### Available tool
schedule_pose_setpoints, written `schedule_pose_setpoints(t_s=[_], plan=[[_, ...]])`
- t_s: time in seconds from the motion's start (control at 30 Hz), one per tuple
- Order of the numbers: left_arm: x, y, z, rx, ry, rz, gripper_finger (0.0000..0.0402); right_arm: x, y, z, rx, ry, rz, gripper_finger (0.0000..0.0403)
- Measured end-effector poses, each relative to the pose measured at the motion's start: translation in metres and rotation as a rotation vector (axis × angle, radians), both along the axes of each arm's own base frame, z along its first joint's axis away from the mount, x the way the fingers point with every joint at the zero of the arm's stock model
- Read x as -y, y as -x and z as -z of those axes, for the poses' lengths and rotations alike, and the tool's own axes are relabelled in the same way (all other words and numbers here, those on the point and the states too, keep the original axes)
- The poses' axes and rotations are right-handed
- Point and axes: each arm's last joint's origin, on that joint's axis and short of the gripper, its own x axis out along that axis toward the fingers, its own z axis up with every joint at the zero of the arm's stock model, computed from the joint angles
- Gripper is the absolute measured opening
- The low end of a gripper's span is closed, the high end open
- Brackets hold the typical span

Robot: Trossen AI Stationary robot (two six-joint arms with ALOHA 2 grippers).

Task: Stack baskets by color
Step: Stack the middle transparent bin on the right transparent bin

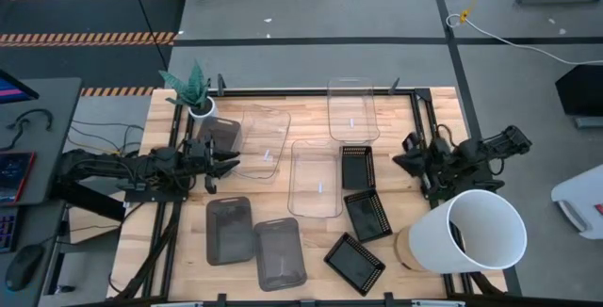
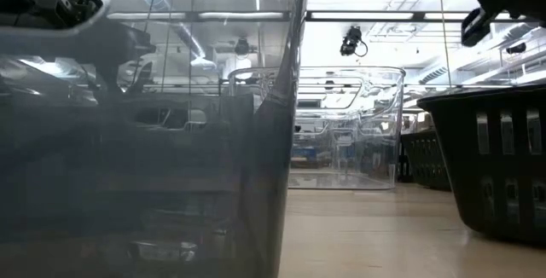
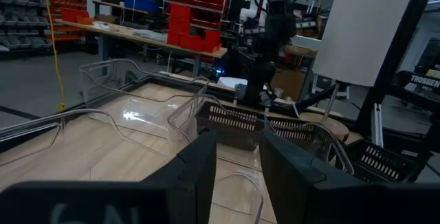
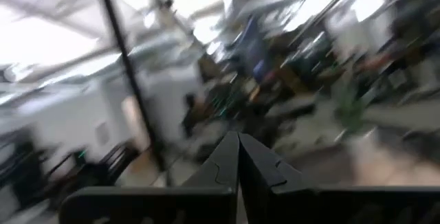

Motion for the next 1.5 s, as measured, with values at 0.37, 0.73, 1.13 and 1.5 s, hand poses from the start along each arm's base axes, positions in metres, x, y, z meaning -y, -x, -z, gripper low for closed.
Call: schedule_pose_setpoints(t_s=[0.37, 0.73, 1.13, 1.5], plan=[[0.000, 0.000, 0.000, 0.000, 0.000, 0.000, 0.0119, -0.010, -0.022, 0.035, -0.390, -0.033, -0.076, 0.0012], [0.000, 0.000, 0.000, 0.000, 0.000, 0.000, 0.0119, -0.013, -0.047, 0.033, -0.569, 0.185, -0.013, 0.0014], [0.000, 0.000, 0.000, 0.000, 0.000, 0.000, 0.0119, -0.046, -0.092, 0.007, -0.681, 0.255, -0.086, 0.0014], [0.000, 0.000, 0.000, 0.000, 0.000, 0.000, 0.0119, -0.084, -0.148, -0.012, -0.786, 0.297, -0.074, 0.0019]])
